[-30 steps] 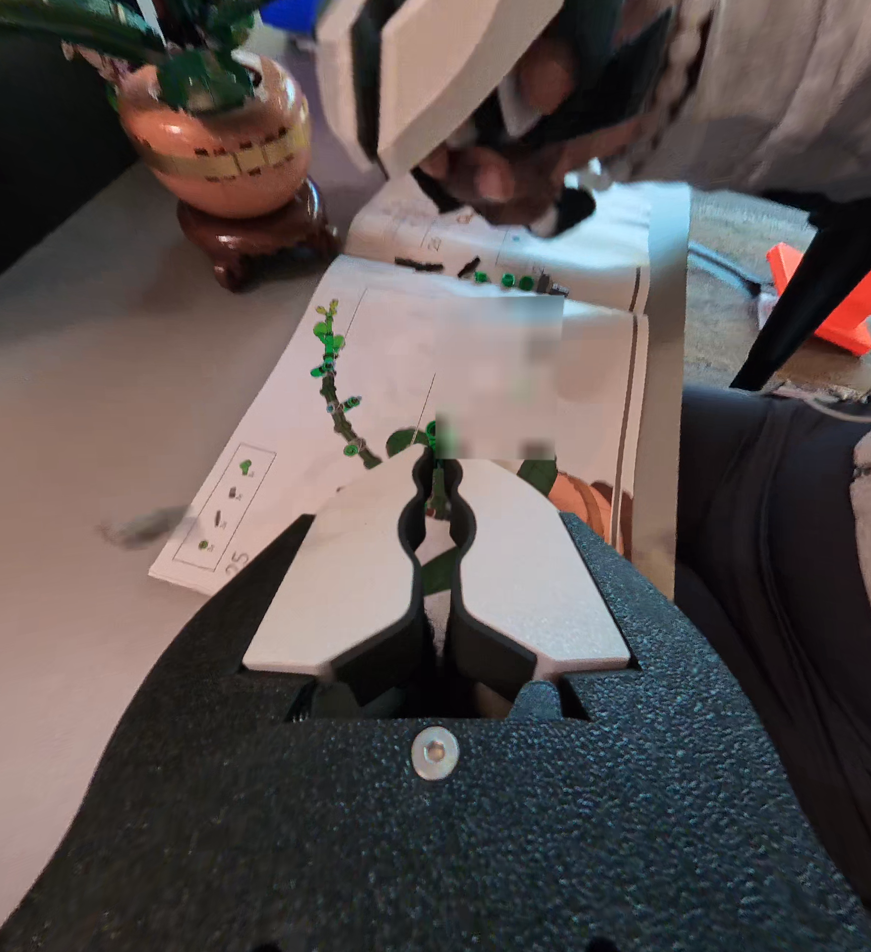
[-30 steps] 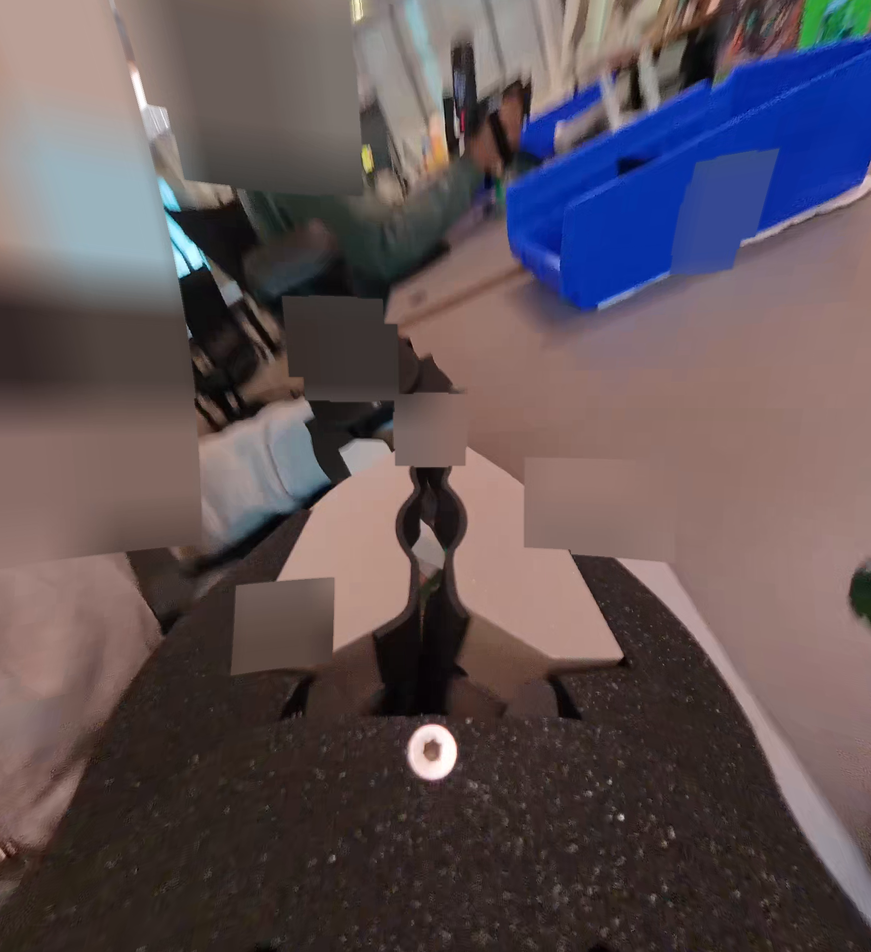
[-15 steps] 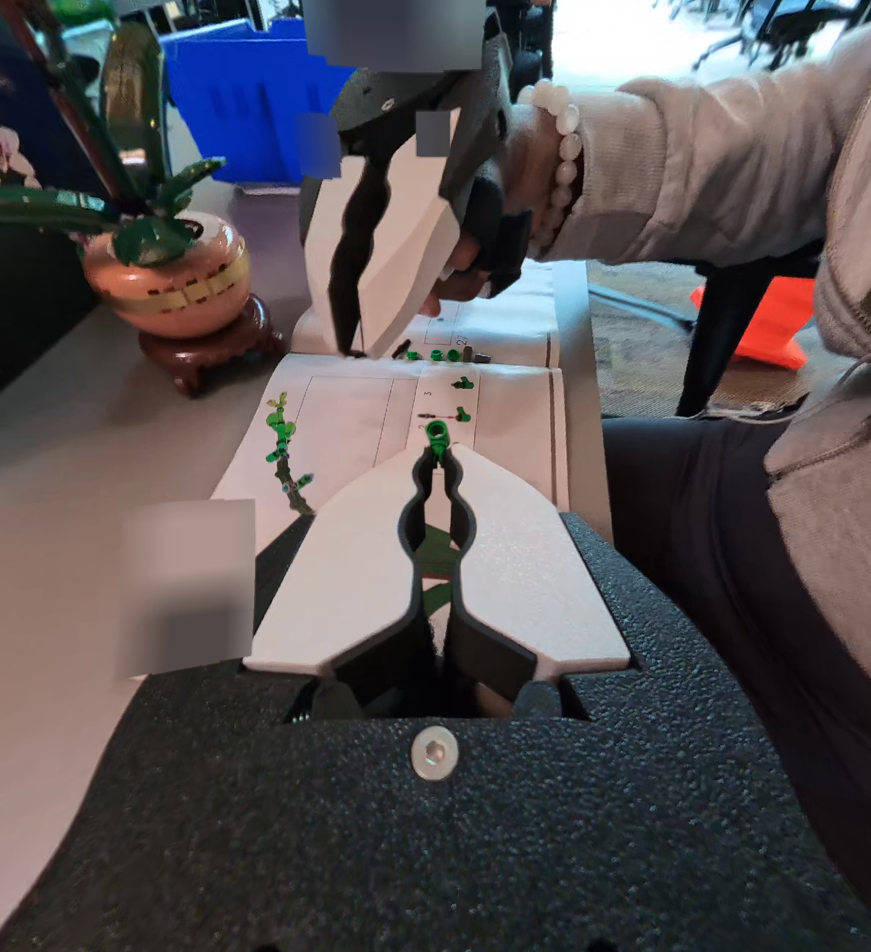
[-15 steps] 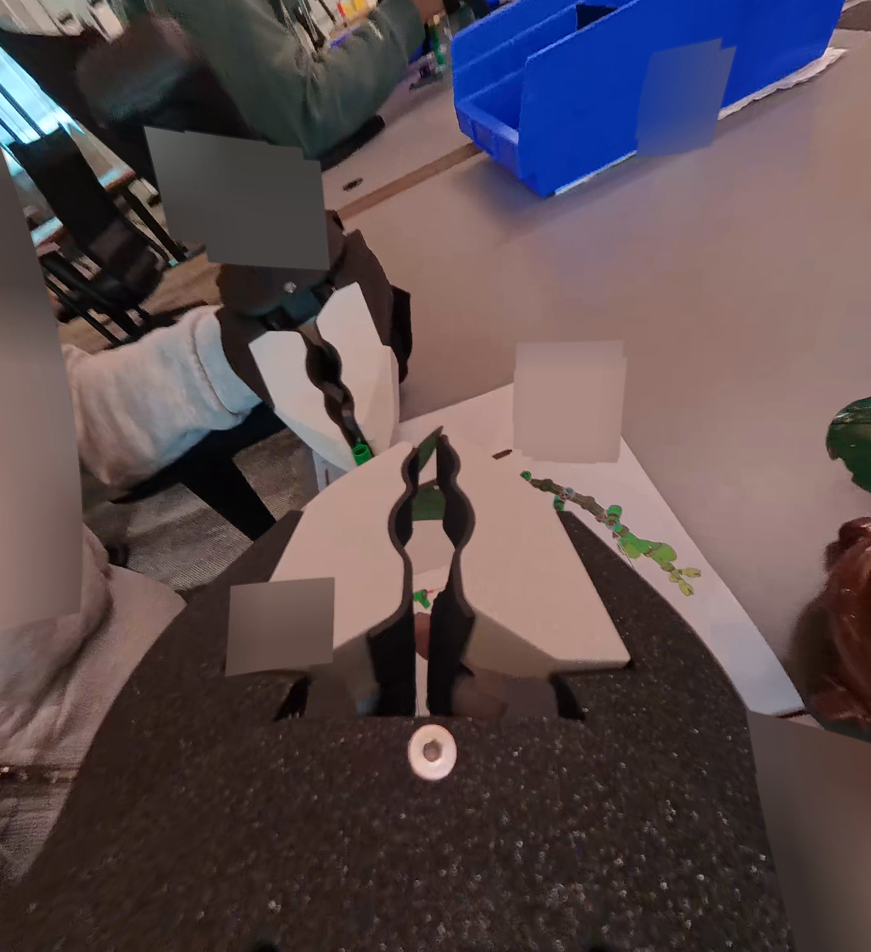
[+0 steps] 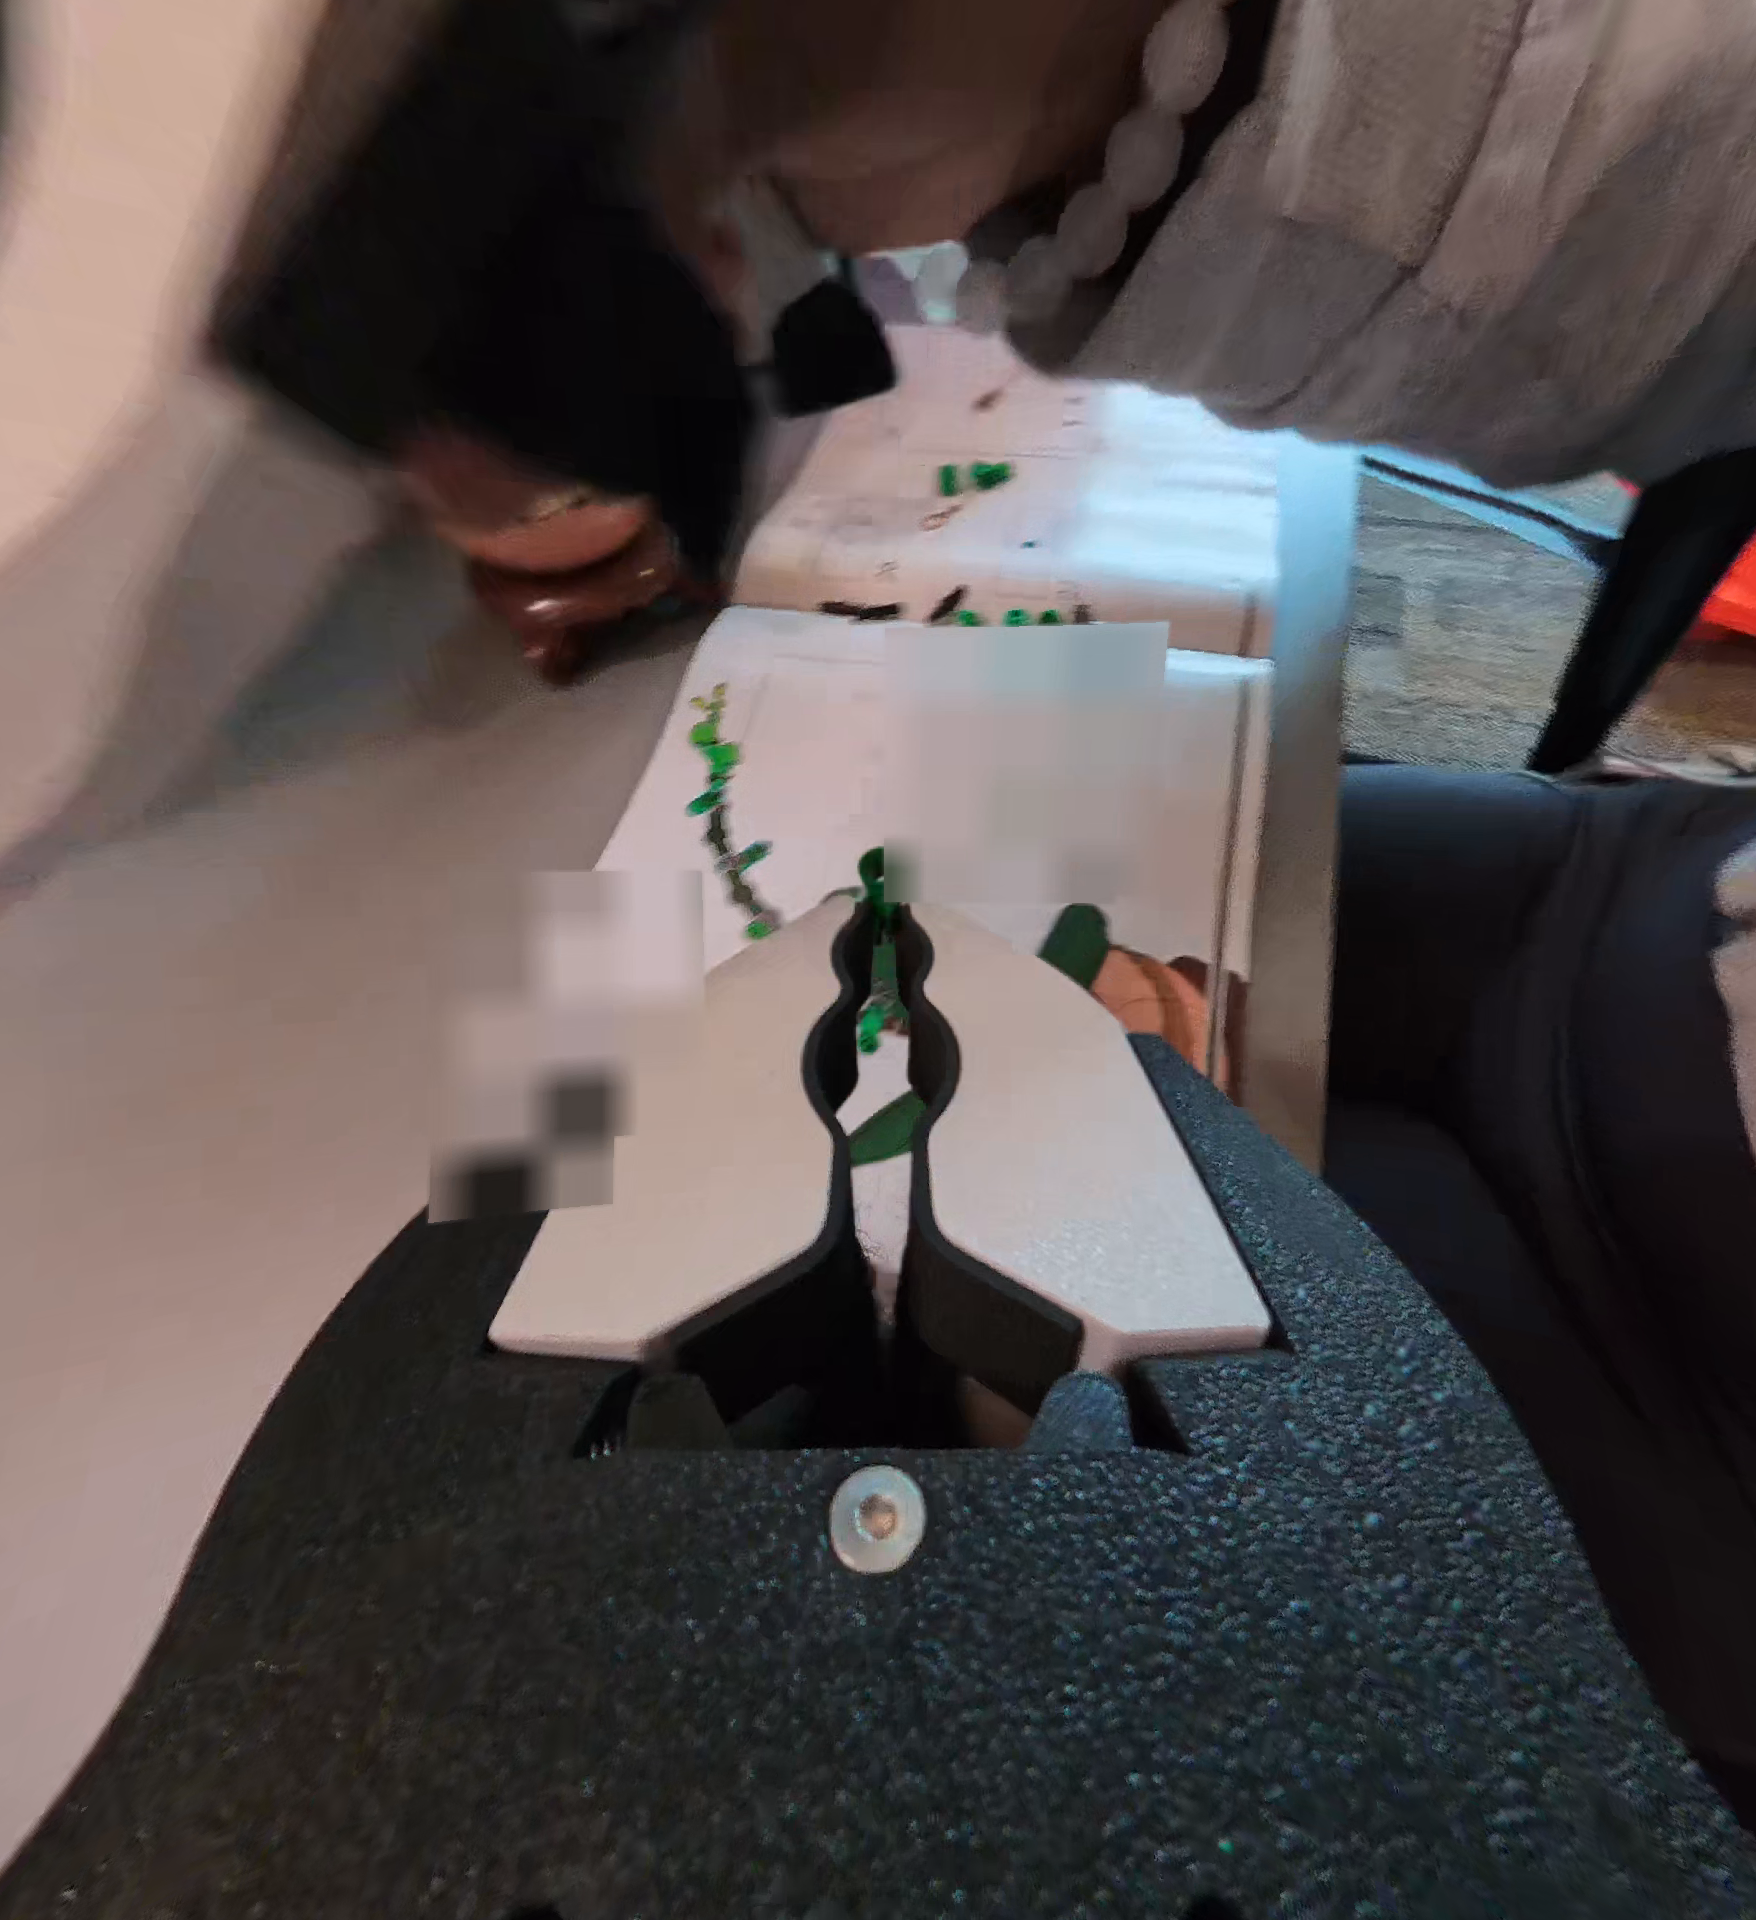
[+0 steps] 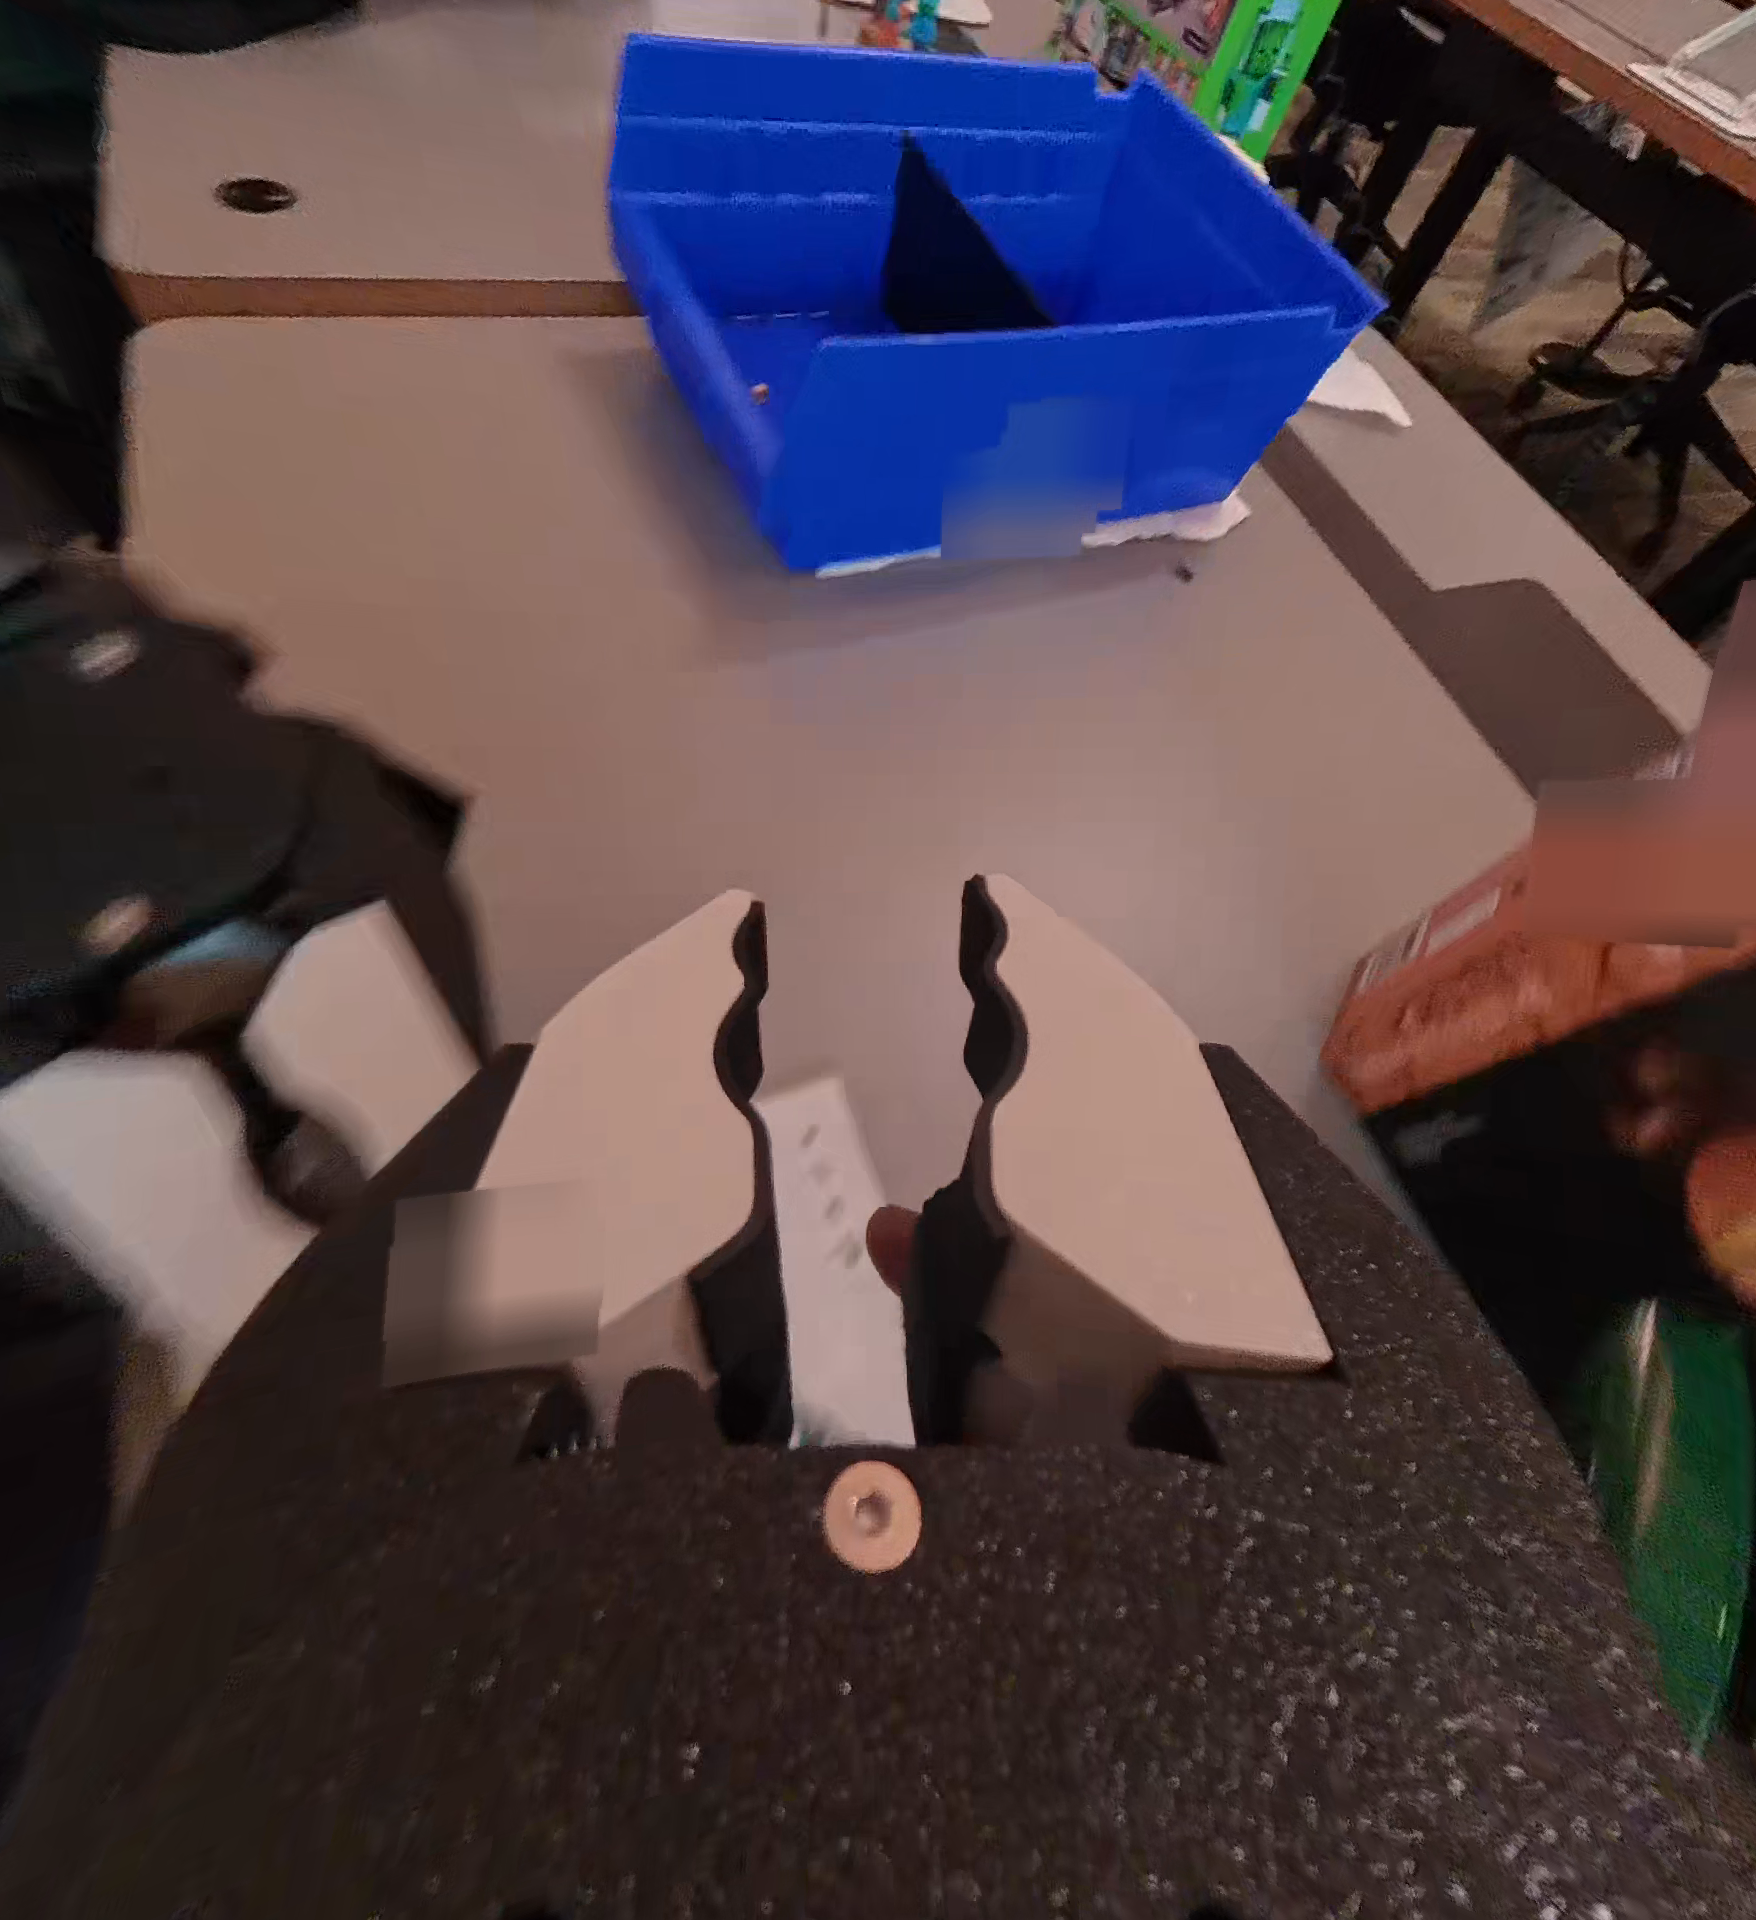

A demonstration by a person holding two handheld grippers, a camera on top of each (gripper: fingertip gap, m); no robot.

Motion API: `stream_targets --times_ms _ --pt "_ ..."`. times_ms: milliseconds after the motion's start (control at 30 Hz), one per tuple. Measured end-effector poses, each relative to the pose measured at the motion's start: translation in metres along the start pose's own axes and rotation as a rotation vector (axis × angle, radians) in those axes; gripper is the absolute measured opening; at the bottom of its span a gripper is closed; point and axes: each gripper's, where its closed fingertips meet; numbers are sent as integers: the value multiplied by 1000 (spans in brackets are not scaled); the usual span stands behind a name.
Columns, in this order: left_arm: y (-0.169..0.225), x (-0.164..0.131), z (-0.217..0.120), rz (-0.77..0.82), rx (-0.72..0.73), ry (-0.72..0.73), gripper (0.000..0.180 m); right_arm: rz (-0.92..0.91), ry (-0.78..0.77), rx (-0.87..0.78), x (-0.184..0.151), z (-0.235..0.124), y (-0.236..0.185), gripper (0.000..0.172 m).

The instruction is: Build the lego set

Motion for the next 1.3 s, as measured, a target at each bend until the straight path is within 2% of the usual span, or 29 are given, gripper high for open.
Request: stream_targets --times_ms 133,200,267,333,433,533,600,700,767,1000,1100,1300 --pt "-28 -5 -13 -128 115 27 3 12 -121 -51 30 108 75 48" --pt "-35 -7 -18 -184 132 54 3 94 -221 58 32 164 106 44" --pt "-45 -12 -23 -202 178 52 3 77 -314 246 30 208 118 37" --pt "-50 -16 -28 -202 206 47 3 -30 -396 356 26 242 133 26" --pt "-54 -16 -32 -232 215 74 3 -259 -433 393 17 286 162 23" --pt "-58 -23 -37 -244 221 76 3 -268 -370 471 17 319 176 18" --pt "-63 -27 -42 -296 210 99 3 -286 -342 513 15 332 179 20" --pt "-65 -25 -46 -358 174 156 3 -300 -387 568 1 344 183 26" --pt "-65 -25 -47 -373 160 170 3 -309 -341 594 4 348 182 27" --pt "-64 -24 -48 -376 149 180 3 -339 -336 651 -7 347 177 16" --pt "-65 -24 -49 -388 146 180 3 -353 -310 640 -6 349 177 17" --pt "-65 -25 -49 -395 143 182 3 -312 -321 685 -5 350 171 10"
Point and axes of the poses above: each gripper's, where its closed fingertips meet, z out along the fingers, x out of its top, y = z × x across the jaws, and after that the axes turned 7 degrees about -z, right-handed
